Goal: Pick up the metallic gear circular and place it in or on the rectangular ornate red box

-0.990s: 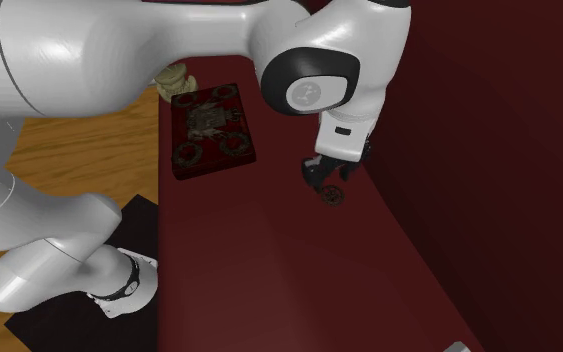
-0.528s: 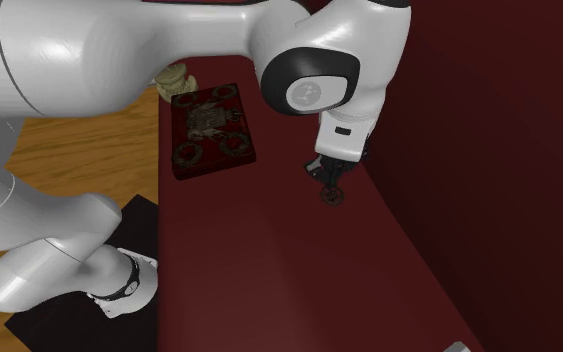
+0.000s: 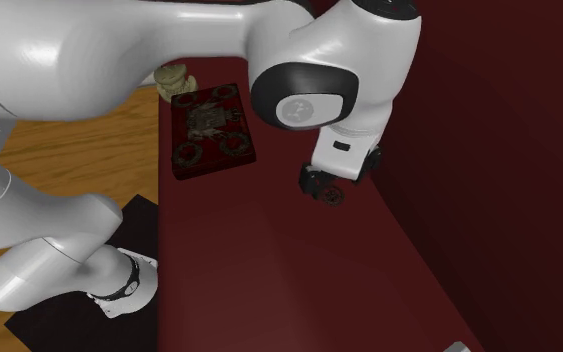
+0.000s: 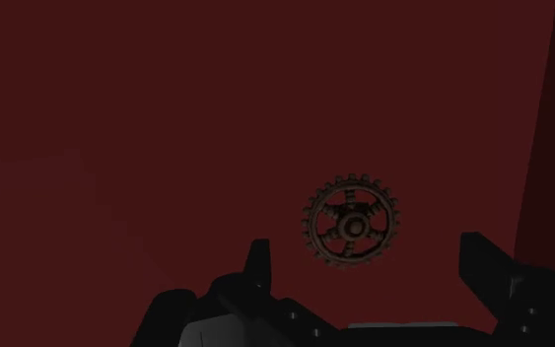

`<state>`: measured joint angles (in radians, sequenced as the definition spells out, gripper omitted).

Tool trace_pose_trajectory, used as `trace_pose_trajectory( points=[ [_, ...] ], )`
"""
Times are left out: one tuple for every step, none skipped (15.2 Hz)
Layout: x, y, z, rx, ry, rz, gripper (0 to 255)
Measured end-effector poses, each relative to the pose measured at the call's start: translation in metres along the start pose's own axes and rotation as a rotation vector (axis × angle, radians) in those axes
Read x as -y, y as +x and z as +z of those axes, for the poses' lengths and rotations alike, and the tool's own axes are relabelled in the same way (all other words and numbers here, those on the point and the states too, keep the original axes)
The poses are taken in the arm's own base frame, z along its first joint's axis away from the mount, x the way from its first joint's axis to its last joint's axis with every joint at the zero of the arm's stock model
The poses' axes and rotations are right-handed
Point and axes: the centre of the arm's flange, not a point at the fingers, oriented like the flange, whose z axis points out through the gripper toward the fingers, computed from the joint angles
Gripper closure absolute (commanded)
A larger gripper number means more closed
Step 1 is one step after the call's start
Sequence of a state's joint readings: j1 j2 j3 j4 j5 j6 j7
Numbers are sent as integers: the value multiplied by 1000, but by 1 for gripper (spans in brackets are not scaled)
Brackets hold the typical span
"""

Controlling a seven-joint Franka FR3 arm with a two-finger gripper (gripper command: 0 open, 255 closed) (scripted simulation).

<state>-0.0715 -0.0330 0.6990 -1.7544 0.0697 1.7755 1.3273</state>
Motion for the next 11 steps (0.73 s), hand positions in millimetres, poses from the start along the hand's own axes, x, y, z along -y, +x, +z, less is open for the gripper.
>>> trace_pose_trajectory(
  points=[
    [0,1,4,2,2,3,0],
    [0,2,8,2,3,5,0],
    [-1,1,13,3,3,6,0],
    [-2,1,18,3,4,6,0],
    [-1,1,26,3,4,6,0],
    [-2,2,29,3,4,6,0],
    [-1,2,30,3,4,6,0],
    [-2,2,31,3,4,6,0],
    [-1,2,31,3,4,6,0],
    [-1,2,32,3,4,6,0],
    [-1,2,32,3,4,6,0]
  ],
)
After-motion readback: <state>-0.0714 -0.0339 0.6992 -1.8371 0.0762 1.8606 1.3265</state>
